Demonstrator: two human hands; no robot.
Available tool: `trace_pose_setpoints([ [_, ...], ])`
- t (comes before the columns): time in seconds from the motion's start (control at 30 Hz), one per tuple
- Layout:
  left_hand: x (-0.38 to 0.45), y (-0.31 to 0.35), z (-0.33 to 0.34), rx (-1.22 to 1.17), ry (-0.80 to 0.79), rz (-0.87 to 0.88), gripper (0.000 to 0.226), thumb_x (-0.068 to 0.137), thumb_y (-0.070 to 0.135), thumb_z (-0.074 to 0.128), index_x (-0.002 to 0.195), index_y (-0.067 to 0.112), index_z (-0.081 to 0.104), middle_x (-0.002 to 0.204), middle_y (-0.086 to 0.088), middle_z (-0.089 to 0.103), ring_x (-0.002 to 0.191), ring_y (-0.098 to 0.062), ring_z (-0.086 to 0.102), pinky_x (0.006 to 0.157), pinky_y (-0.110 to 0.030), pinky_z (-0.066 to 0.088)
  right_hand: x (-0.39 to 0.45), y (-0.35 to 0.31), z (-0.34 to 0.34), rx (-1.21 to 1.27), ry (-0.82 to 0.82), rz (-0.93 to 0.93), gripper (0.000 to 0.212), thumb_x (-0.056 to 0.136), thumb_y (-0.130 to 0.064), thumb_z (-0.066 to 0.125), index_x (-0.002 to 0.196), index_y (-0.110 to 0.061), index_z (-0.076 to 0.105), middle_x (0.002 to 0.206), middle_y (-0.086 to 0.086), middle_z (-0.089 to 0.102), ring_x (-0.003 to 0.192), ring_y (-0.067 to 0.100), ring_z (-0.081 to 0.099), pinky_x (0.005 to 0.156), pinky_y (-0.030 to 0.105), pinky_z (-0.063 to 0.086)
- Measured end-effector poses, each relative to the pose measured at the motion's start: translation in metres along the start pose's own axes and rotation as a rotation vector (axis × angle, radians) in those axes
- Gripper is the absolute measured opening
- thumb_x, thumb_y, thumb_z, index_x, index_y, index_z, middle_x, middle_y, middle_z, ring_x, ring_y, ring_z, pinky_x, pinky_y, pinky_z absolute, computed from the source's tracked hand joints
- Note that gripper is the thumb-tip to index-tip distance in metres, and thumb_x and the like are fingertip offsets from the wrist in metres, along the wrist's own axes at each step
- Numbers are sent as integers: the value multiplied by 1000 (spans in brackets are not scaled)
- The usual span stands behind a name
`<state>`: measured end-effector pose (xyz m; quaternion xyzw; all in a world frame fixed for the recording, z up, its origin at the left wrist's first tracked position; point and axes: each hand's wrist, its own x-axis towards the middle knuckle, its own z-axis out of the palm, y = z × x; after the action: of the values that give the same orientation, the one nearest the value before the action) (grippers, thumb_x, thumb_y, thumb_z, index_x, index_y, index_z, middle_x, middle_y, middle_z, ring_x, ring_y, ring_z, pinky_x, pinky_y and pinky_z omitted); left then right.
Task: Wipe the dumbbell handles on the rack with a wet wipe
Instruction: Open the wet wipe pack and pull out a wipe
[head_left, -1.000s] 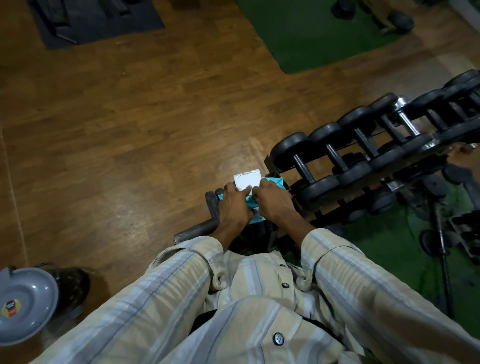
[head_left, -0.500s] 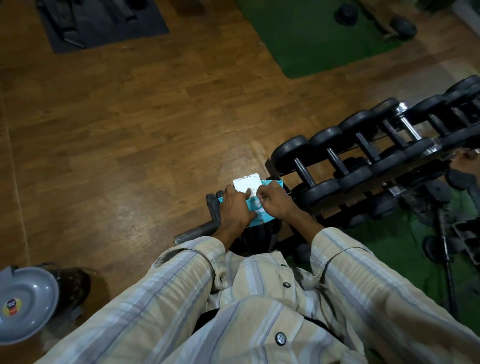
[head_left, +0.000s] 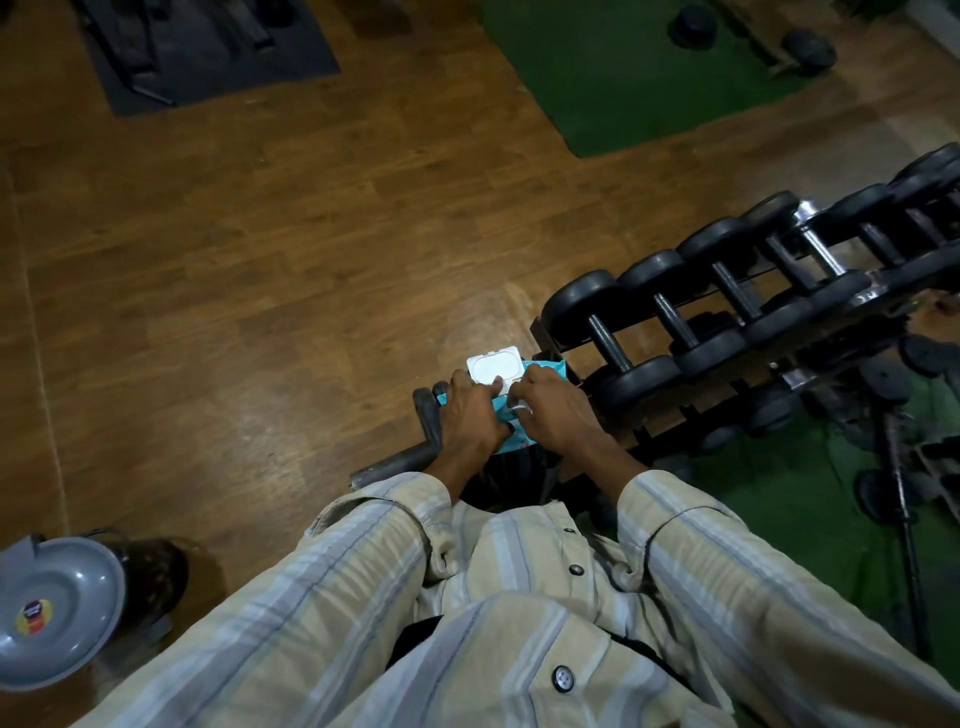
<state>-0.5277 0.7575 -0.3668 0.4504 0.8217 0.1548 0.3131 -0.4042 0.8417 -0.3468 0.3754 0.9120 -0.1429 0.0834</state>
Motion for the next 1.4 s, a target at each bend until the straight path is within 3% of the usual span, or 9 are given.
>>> trace_pose_setpoints([
  [0.13, 0, 0, -1, -9, -5, -4, 74, 80, 35, 81, 147, 28, 50, 136, -10, 38, 129, -30, 41, 101, -39, 45, 0, 0, 2, 342, 111, 98, 7, 85, -22, 70, 92, -23, 68, 100, -5, 62, 93, 13, 57, 76, 34, 50],
  [0.33, -1, 4, -3, -3, -9, -24, 72, 78, 31, 83, 143, 23, 55, 137, -9, 37, 127, -29, 41, 102, -36, 44, 6, 8, -6, 861, 215, 404, 12, 86, -2, 65, 81, -13, 61, 72, -6, 60, 68, 8, 54, 66, 25, 45],
  [0.53, -1, 6, -5, 22, -7, -23, 64, 73, 32, 83, 133, 24, 62, 133, -10, 35, 124, -31, 42, 99, -34, 43, 24, 9, -30, 1352, 297, 516, 4, 89, -13, 65, 86, -13, 67, 89, 9, 69, 83, 21, 64, 74, 37, 55],
  [0.63, -6, 12, -11, 84, 16, -34, 60, 75, 36, 81, 131, 28, 62, 134, -9, 37, 125, -31, 45, 99, -35, 39, 29, 4, -49, 1547, 307, 490, 8, 98, -14, 61, 94, -10, 67, 87, 11, 68, 73, 18, 65, 65, 31, 54],
  [0.73, -7, 17, -19, 71, 36, -56, 63, 71, 47, 85, 128, 30, 64, 134, -7, 43, 125, -29, 47, 100, -38, 38, 30, 4, -52, 1600, 262, 521, 9, 101, -17, 60, 101, -10, 65, 91, 12, 62, 75, 17, 60, 64, 30, 55],
  [0.83, -5, 21, -20, -126, 81, -18, 54, 70, 31, 82, 122, 24, 70, 129, -7, 59, 120, -27, 56, 98, -35, 43, 24, 5, -47, 1686, 249, 591, 11, 98, -20, 64, 105, -11, 66, 98, 12, 64, 85, 22, 60, 70, 33, 55],
  [1.0, -3, 32, -16, -672, 31, 22, 25, 65, 12, 56, 78, 9, 77, 77, -8, 74, 72, -16, 64, 69, -32, 49, 8, 9, -43, 1750, 287, 667, 12, 96, -10, 64, 108, -9, 66, 110, 14, 68, 99, 29, 64, 71, 34, 57],
  [1.17, -10, 47, -21, -1036, -61, -121, 16, 87, 4, 58, 87, -4, 72, 87, -20, 73, 78, -36, 70, 74, -45, 59, -13, 12, -39, 1749, 286, 645, 28, 91, 6, 57, 117, -2, 64, 96, 13, 71, 88, 28, 68, 71, 32, 60],
  [1.4, -11, 41, 5, -867, 115, -30, 10, 81, 26, 76, 79, 16, 73, 81, 1, 74, 83, -23, 72, 79, -49, 61, -47, 18, -27, 1716, 260, 628, 36, 84, 12, 63, 117, -1, 68, 102, 16, 75, 87, 27, 72, 77, 37, 58],
])
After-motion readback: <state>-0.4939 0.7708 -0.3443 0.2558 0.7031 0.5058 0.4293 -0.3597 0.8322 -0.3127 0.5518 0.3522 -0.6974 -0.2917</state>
